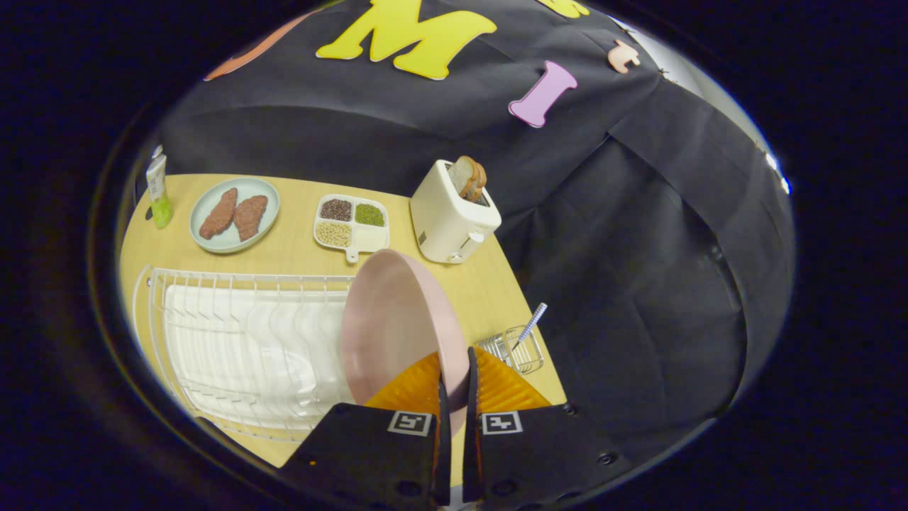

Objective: Take the plate from the dish rack, then take the spoon from the basket and place it into the plate.

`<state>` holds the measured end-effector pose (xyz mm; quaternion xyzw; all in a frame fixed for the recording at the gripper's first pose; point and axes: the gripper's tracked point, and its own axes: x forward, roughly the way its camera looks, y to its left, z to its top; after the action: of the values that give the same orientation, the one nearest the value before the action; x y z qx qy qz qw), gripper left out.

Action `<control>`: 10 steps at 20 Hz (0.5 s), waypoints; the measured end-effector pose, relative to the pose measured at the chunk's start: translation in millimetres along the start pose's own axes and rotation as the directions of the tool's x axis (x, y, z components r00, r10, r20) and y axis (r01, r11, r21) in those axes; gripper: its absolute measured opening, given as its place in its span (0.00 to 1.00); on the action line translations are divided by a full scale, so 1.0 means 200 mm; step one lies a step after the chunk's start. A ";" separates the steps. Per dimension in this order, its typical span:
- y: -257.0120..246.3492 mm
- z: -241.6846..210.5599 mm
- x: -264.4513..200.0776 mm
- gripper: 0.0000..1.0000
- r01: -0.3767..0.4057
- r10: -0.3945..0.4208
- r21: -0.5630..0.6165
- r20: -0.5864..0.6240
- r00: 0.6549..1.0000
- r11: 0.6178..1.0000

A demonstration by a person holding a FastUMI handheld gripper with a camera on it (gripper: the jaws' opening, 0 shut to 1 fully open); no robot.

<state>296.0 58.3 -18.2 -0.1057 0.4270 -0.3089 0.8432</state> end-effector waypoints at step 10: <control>-0.08 -0.52 -0.17 0.12 -0.445 0.444 -0.001 -0.045 0.895 0.896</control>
<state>192.6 76.5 -52.2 -0.0033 0.4600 -0.1080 0.8813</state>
